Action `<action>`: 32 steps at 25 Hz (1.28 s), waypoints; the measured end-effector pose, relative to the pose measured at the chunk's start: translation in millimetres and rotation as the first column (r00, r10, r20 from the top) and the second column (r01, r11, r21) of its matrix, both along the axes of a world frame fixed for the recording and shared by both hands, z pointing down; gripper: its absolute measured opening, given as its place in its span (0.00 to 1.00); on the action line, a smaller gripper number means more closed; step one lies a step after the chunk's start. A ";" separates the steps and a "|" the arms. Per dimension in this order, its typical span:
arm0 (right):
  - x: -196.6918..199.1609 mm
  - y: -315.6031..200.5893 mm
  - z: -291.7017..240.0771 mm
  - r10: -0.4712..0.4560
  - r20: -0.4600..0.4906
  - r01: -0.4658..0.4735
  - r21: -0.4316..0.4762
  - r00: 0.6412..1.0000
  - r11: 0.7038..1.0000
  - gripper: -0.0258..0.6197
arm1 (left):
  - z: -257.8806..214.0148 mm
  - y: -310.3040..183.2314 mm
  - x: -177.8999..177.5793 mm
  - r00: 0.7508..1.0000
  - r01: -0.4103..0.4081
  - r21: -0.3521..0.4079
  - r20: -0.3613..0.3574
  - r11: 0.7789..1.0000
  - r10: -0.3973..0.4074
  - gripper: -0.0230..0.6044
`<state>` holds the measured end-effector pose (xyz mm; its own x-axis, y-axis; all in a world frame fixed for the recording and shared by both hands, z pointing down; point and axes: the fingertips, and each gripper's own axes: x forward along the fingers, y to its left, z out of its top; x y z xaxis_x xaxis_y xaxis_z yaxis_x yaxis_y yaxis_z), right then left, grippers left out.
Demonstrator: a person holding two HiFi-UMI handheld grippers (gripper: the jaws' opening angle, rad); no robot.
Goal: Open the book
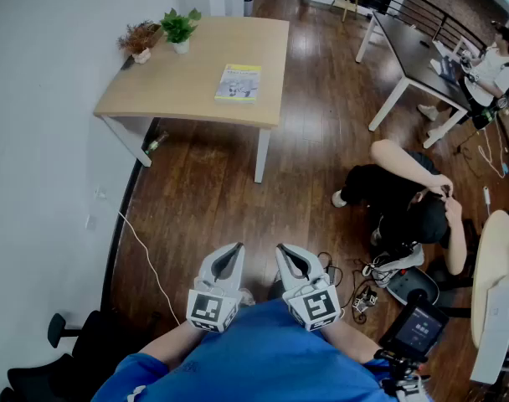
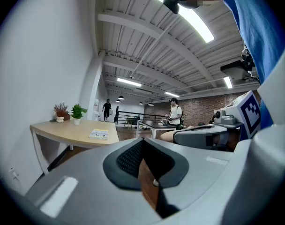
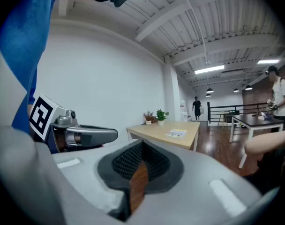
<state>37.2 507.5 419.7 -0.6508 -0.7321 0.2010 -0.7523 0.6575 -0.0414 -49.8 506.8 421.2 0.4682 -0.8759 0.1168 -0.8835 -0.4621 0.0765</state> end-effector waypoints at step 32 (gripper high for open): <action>73.4 -286.6 3.3 -0.058 0.104 0.063 -0.046 0.993 0.997 0.04 | -1.5 -288.9 75.5 0.992 0.112 -0.046 0.063 0.993 -0.109 0.05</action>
